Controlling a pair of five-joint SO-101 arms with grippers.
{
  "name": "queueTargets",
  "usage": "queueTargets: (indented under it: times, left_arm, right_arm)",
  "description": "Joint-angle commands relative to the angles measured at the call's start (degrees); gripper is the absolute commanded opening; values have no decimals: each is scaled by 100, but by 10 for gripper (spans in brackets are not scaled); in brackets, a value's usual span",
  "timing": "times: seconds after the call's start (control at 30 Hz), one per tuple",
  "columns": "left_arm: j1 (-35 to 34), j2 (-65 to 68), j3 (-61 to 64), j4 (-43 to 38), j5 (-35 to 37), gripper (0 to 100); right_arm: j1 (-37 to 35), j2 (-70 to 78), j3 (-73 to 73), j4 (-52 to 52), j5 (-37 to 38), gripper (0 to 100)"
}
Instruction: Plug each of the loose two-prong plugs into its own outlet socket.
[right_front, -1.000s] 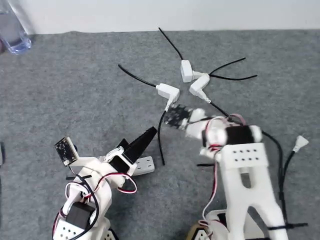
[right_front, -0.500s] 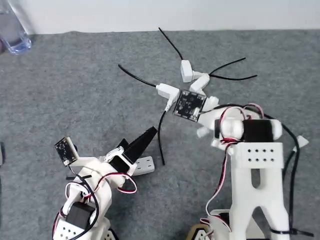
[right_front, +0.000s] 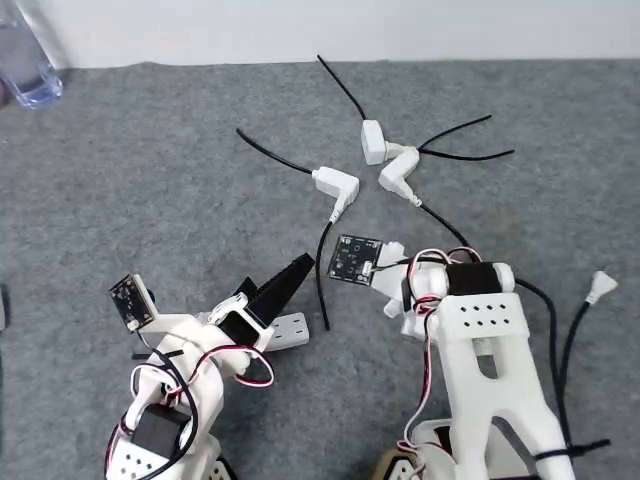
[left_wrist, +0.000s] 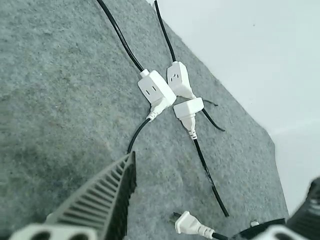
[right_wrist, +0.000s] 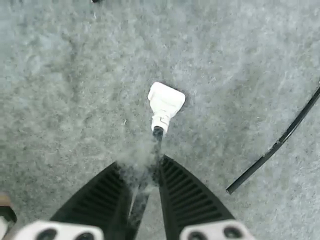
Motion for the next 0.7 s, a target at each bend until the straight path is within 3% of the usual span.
queueTargets:
  times: [0.0,0.17,0.33,0.47,0.67]
  left_arm:
    - [0,-35,-48,-62,0,483]
    - [0,-35,-48,-62,0,483]
    - [0,-35,-48,-62,0,483]
    - [0,-44,-48,-62,0,483]
    - [-26,-44,-48,-62,0,483]
  right_arm:
    - [40,-119,-176,365,35,58]
    - [971,-110,-607,347,53,226]
    - [1569,-110,-703,277,387,245]
    - [1349,-110,-703,453,404,245]
    - [224,-40,-695,400,97,245]
